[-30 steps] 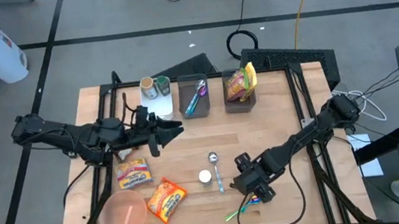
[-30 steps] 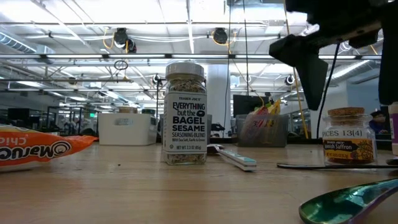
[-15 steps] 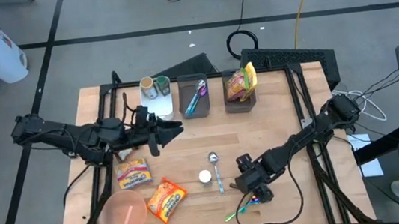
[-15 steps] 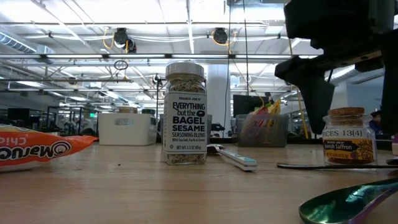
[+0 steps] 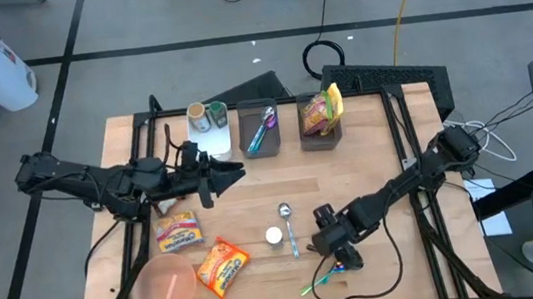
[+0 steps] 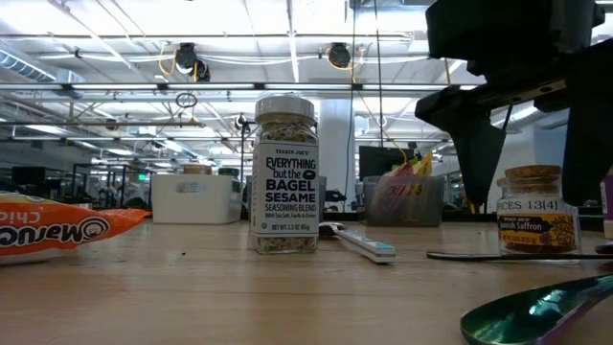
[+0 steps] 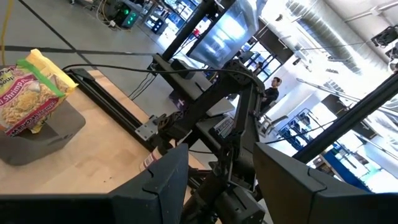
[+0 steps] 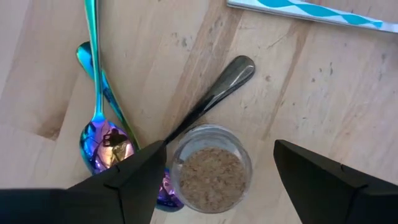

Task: Pick & Place Food Item
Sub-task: Put the brown seasoning bottle into the white bin

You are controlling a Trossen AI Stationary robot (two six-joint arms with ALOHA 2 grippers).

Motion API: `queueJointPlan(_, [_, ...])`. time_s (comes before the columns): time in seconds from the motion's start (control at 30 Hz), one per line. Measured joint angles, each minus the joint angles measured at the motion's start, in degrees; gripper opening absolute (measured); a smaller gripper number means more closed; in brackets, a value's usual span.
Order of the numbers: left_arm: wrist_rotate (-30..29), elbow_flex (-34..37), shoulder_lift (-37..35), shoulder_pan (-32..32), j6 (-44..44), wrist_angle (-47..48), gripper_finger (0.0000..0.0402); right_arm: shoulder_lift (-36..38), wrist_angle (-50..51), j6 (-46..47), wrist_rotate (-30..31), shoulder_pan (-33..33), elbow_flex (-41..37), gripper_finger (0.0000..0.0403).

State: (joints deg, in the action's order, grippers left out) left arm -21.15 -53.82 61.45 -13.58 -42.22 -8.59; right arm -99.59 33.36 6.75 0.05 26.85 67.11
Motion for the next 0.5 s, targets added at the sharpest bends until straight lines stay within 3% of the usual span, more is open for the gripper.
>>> queueJointPlan(0.5, [0.0, 0.0, 0.04, 0.0, -0.33, 0.1, 0.0186, 0.0, 0.05, -0.33, -0.22, -0.27, 0.0, 0.0269])
